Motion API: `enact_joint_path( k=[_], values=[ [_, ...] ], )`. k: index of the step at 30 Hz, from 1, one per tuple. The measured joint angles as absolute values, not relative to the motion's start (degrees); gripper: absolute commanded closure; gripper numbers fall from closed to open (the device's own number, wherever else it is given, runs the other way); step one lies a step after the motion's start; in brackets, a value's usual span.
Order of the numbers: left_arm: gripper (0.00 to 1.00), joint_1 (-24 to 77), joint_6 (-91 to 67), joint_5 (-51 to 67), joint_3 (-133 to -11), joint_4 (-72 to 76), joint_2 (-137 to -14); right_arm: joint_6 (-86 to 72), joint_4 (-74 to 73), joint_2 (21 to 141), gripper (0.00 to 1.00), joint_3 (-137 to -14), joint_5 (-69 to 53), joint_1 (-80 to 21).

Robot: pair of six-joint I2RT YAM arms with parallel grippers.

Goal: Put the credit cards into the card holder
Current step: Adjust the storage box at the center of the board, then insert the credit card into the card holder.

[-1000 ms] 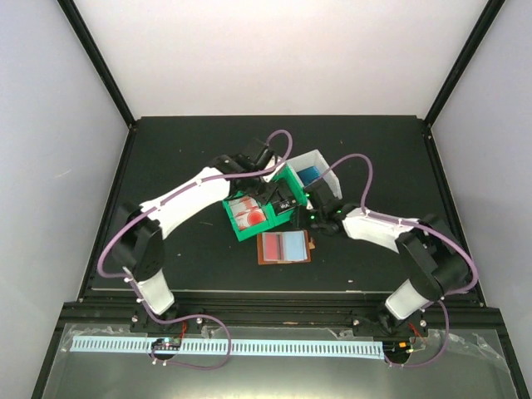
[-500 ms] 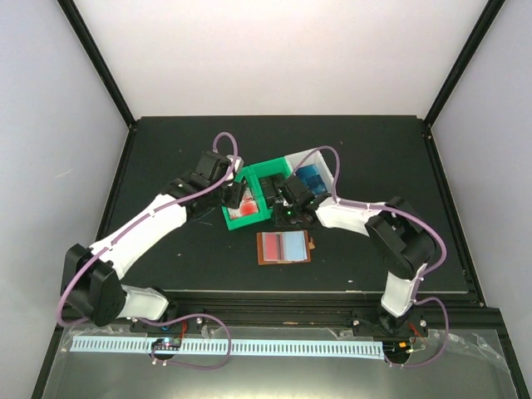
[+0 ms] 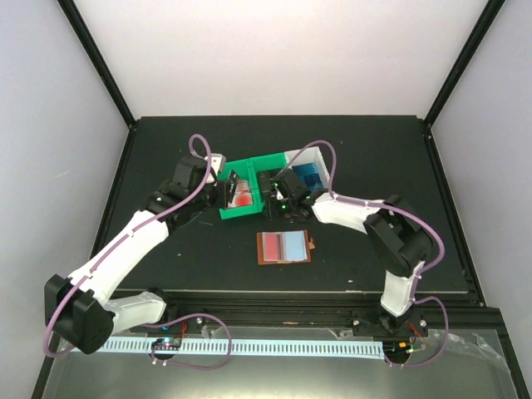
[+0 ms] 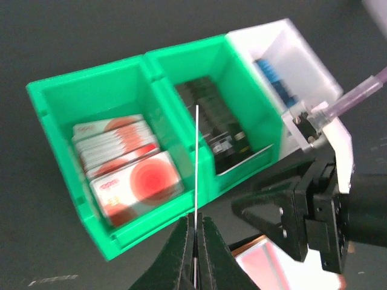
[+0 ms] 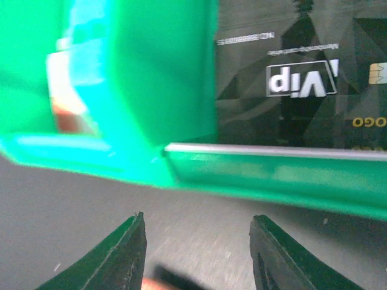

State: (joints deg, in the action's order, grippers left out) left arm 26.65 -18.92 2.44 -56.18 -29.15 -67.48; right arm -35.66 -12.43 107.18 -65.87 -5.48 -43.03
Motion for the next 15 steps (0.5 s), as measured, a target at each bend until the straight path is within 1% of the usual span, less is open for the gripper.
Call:
enact_joint_path(
  k=[2,7,10,13,15],
  values=[
    [0.99,26.24,-19.27,4.95,-54.72,-26.89,-65.21,-35.11,-11.88,103.28,0.44,-63.75,-7.88,-42.70],
    [0.98,26.20,-20.97,12.47,-51.40,-19.33,-58.61,-35.09,-8.10,86.32,0.31,-56.42,-17.41,-41.06],
    [0.98,26.20,-23.20,18.13,-50.81,-14.70,-56.53,-36.64,-3.97,79.26,0.29,-54.72,-22.24,-40.38],
    [0.98,26.20,-26.96,24.32,-50.39,-9.21,-55.51,-39.68,1.34,74.89,0.29,-52.90,-26.46,-40.36],
    [0.98,26.20,-29.93,27.70,-50.00,-6.42,-54.83,-42.44,4.64,73.19,0.32,-51.90,-28.73,-40.40]
  ],
)
